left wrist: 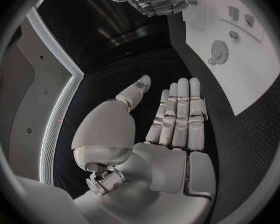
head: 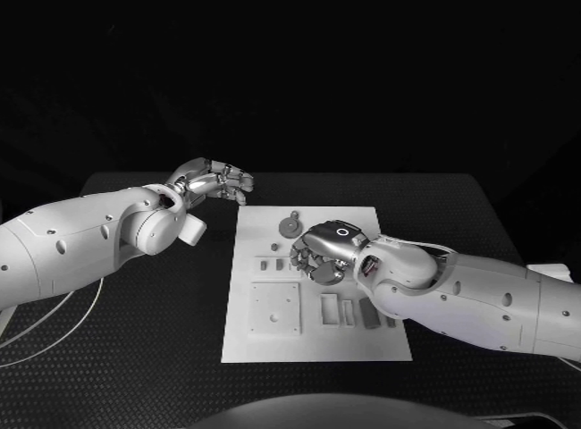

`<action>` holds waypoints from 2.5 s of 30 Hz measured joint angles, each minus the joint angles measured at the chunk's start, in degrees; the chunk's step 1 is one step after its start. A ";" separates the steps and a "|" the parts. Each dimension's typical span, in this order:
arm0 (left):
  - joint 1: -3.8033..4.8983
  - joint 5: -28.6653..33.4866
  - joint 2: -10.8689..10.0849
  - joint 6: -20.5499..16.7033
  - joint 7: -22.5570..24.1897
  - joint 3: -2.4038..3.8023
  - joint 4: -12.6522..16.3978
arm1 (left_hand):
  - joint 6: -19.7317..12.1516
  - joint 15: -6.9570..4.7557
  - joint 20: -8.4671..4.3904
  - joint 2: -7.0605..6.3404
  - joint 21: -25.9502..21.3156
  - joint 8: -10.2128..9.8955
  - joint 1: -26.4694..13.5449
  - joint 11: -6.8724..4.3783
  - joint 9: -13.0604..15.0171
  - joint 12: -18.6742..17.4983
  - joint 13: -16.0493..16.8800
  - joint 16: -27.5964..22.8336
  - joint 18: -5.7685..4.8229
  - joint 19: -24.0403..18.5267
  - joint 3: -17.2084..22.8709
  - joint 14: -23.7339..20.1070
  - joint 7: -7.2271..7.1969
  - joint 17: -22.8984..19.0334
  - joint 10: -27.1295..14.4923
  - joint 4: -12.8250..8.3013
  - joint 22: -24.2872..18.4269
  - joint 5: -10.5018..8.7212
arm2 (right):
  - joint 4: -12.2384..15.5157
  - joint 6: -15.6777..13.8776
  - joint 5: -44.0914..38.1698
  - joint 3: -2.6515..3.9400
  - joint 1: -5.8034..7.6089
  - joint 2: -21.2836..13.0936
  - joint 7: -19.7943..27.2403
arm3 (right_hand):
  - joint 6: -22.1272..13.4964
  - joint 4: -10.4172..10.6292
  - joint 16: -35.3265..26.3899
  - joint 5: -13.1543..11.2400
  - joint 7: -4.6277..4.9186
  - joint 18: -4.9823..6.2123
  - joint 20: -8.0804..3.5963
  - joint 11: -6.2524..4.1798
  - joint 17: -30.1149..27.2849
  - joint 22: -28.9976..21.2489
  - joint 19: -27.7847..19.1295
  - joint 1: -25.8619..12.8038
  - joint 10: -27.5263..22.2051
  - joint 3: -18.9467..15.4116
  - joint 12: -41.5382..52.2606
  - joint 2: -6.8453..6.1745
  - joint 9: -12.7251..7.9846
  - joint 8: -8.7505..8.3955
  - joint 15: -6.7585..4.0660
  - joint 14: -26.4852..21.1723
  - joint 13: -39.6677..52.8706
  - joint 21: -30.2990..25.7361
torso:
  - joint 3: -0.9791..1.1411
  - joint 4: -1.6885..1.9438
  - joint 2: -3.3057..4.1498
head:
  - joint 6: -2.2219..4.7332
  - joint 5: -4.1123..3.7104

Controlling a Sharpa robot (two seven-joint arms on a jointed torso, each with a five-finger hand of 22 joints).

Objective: Assemble the parts on the task board

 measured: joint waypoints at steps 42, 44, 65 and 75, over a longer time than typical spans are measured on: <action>0.02 0.09 0.29 0.04 0.04 0.01 -0.33 | 0.00 0.00 0.00 0.00 -0.22 0.00 0.00 0.00 -0.04 0.00 -0.09 -0.22 -0.40 0.00 0.00 0.00 0.00 0.32 0.00 0.00 -0.10 0.00 | -2.02 2.35 -3.36 -1.93 -3.50 3.60 -0.29 | 0.02 0.10 0.00 -0.01 0.03 -0.03 0.01 0.00 0.03 0.09 0.00 -0.01 0.00 0.10 -0.03 -0.01 0.16 -0.10 0.08 0.12 0.03 0.00 | 0.16 -0.08 0.09 | -1.24 1.10; 0.02 0.09 0.30 0.04 0.04 0.01 -0.33 | 0.00 0.00 0.00 0.00 -0.22 0.00 0.00 0.00 -0.05 0.00 -0.09 -0.22 -0.40 0.00 0.00 0.00 0.00 0.38 0.00 0.00 -0.10 0.00 | -2.02 2.37 -3.37 -1.97 -3.59 3.68 -0.29 | 0.02 0.10 0.00 -0.01 0.03 -0.03 0.01 0.00 0.02 0.09 -0.01 -0.01 0.00 0.10 -0.03 -0.01 0.16 -0.07 0.08 0.12 0.03 0.00 | 0.16 -0.08 0.09 | -1.25 1.11; 0.02 0.11 0.28 0.08 0.02 0.00 -0.45 | 0.00 0.00 0.00 0.00 -0.22 0.00 0.00 0.00 -0.09 0.00 -0.13 -0.44 -0.42 0.00 0.00 0.00 0.00 0.51 0.00 0.00 -0.14 0.00 | -2.68 2.48 -3.52 -2.16 -3.92 4.25 -0.29 | 0.00 0.10 0.00 -0.02 0.01 -0.03 0.01 0.00 0.07 0.14 -0.01 -0.17 0.00 0.09 -0.03 -0.17 0.39 -0.06 0.07 0.08 0.01 0.00 | 0.16 -0.10 0.09 | -1.46 1.32; 0.02 0.11 0.30 0.12 0.01 0.01 -0.46 | 0.00 0.00 0.00 0.00 -0.22 0.00 0.00 0.00 -0.14 0.00 -0.13 -0.44 -0.43 0.00 0.00 0.00 0.00 0.56 0.00 0.00 -0.19 0.00 | -3.33 2.50 -3.81 -2.68 -4.00 4.95 -0.28 | -0.01 0.09 0.00 -0.02 0.00 -0.04 0.01 0.00 0.07 0.14 -0.01 -0.24 0.00 0.09 0.00 -0.25 0.21 -0.15 0.05 -0.10 0.23 0.00 | 0.15 -0.08 0.11 | -1.53 1.22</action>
